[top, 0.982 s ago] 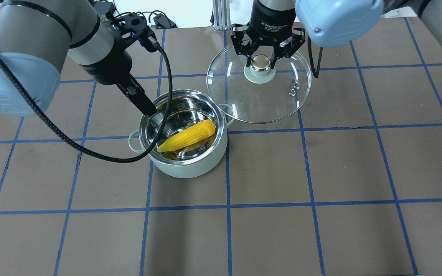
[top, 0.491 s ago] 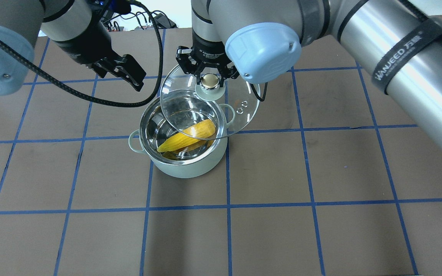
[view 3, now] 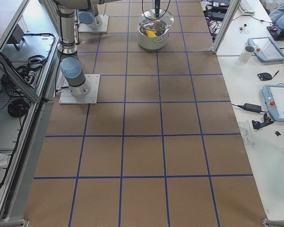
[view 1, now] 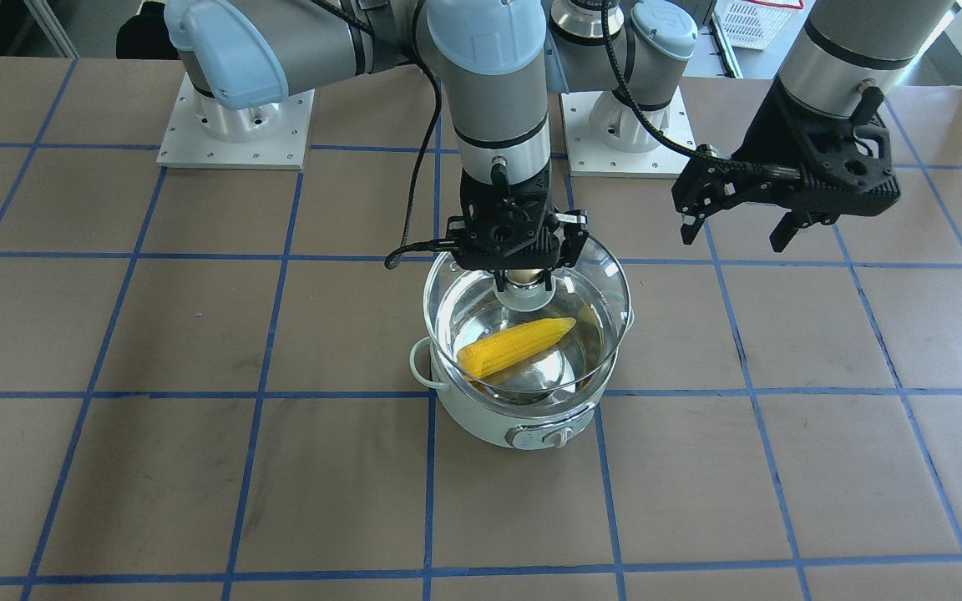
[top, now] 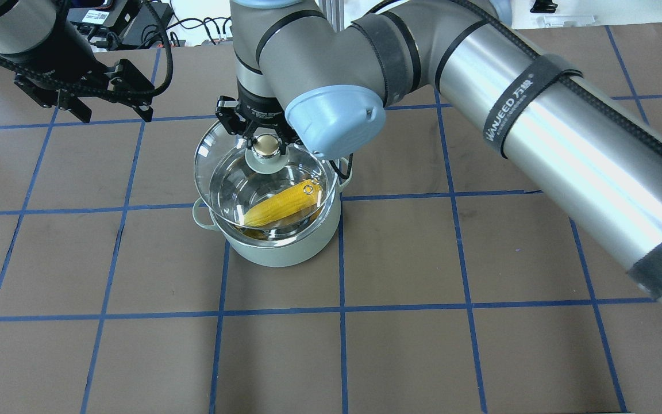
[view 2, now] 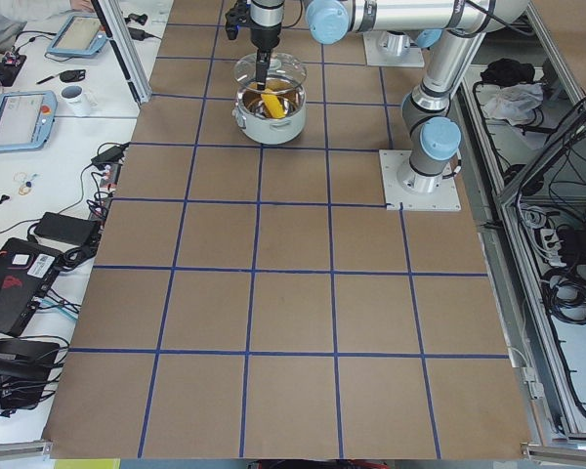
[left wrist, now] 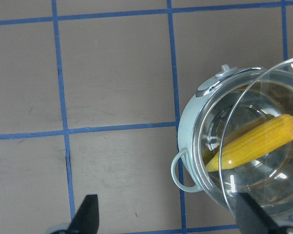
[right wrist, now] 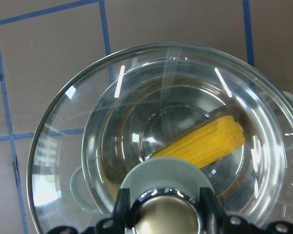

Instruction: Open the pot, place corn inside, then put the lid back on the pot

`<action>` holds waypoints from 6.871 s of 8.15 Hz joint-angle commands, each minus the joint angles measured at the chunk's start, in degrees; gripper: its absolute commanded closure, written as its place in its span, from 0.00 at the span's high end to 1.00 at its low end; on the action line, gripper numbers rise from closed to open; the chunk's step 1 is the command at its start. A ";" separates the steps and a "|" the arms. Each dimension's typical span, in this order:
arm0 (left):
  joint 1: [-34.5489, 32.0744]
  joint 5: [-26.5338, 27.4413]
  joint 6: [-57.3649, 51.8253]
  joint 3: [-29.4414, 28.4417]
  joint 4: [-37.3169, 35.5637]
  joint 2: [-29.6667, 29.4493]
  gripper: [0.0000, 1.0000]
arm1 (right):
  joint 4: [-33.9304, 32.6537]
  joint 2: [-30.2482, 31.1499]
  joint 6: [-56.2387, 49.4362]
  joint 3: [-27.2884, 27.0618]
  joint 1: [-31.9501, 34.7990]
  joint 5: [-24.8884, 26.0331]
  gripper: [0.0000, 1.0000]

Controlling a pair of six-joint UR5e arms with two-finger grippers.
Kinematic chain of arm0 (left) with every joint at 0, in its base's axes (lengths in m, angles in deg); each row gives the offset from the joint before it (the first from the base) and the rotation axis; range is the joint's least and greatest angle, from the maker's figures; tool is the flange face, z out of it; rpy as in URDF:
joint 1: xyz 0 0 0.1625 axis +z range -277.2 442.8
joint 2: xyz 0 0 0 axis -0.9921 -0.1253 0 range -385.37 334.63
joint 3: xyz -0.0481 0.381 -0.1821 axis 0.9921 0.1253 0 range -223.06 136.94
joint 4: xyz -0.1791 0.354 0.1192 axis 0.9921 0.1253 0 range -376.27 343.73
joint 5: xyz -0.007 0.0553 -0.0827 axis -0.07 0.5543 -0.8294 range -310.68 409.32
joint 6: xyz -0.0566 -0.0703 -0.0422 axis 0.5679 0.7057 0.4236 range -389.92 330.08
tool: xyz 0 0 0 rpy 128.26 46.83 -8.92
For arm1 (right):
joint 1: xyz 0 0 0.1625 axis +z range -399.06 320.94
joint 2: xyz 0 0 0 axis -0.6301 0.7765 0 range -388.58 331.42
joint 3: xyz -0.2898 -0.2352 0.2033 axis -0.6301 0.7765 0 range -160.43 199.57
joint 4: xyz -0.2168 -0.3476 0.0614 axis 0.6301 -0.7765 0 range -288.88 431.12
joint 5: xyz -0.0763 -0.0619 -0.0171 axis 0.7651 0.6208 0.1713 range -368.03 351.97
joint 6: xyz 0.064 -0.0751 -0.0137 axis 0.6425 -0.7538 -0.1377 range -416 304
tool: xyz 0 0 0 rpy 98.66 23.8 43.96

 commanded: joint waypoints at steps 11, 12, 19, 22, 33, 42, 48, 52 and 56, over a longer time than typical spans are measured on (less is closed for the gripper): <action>0.47 -3.36 7.24 0.22 -0.46 -0.88 1.00 | -3.54 -3.07 -0.12 -2.91 1.33 -1.06 0.08; 0.47 -3.36 7.50 0.22 -0.46 -1.05 1.00 | -3.54 -3.07 -0.12 -3.00 1.33 -1.06 0.08; 0.47 -3.28 7.59 0.14 -0.64 -1.23 1.00 | -3.54 -3.42 -0.82 -3.09 1.15 -0.79 0.09; 0.47 -3.28 7.59 0.14 -0.64 -1.23 1.00 | -3.54 -3.51 -1.00 -3.09 0.98 -0.71 0.09; 0.47 -3.28 7.59 0.14 -0.64 -1.14 1.00 | -3.54 -3.95 -1.79 -3.26 0.62 -0.70 0.13; 0.47 -3.36 7.59 0.05 -0.64 -1.14 1.00 | -5.29 -4.22 -1.35 -3.62 0.62 -0.09 0.76; 0.47 -2.93 7.59 0.05 -0.55 -0.97 1.00 | -5.51 1.91 -12.37 -2.30 -9.36 -2.28 1.00; 0.47 -2.40 8.03 0.14 -0.03 -0.27 1.00 | 16.46 13.34 -41.54 -2.30 -27.98 -1.59 1.00; -2.32 2.35 10.93 0.14 0.24 0.44 1.00 | 21.15 18.19 -49.43 -3.34 -33.22 5.96 1.00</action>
